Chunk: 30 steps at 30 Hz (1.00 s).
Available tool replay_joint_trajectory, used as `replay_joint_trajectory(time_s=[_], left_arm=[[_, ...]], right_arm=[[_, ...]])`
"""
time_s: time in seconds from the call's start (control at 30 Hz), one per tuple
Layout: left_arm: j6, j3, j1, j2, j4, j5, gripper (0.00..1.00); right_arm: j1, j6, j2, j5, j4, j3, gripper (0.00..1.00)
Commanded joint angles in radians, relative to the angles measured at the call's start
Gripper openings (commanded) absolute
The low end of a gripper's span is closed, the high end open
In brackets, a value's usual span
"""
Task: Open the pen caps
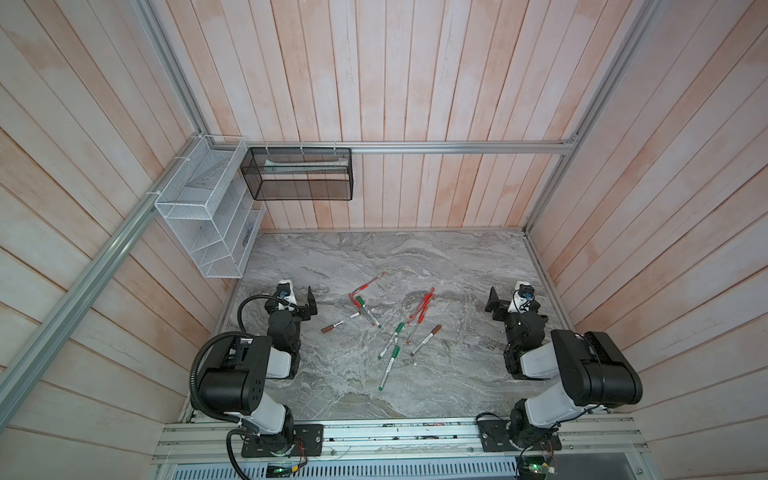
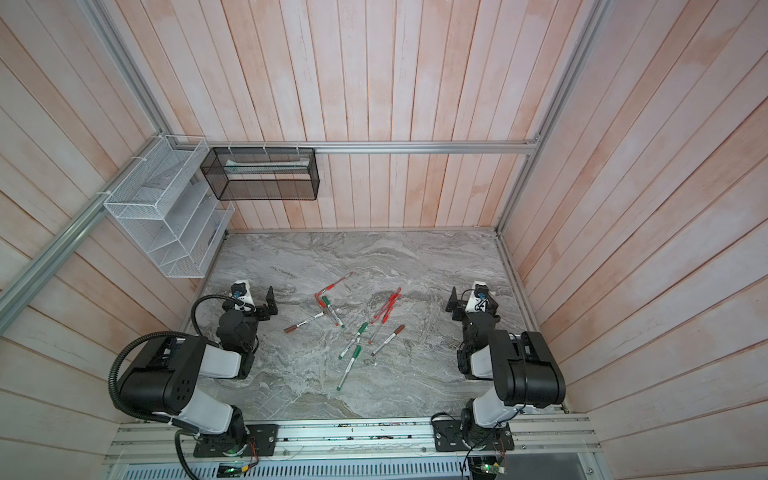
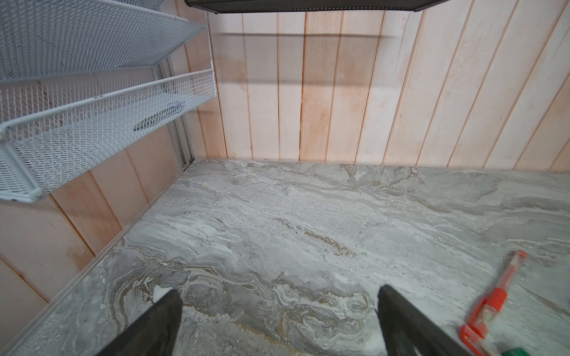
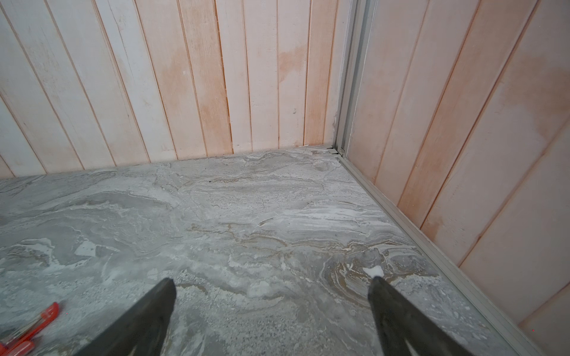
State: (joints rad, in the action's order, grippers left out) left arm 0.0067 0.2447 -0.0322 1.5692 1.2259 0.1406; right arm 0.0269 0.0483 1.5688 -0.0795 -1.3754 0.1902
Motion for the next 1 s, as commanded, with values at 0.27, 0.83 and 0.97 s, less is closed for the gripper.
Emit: replay_joint_trajectory(time_s=[0.27,0.83,0.97], left_arm=[[-0.007,0.002,-0.003,0.003,0.018,0.023,1.00],[0.019,0.074,-0.003,-0.174,-0.242,-0.046,1.00],[0.076,0.291,-0.004,-0.210,-0.618,0.011,1.00]], right_arm=[[0.002,-0.009,-0.004,0.010,0.006,0.010,0.98],[-0.025,-0.033,-0.050,-0.023,-0.093,-0.058,0.98],[-0.118,-0.119,-0.134,-0.125,0.016,-0.033,0.98]])
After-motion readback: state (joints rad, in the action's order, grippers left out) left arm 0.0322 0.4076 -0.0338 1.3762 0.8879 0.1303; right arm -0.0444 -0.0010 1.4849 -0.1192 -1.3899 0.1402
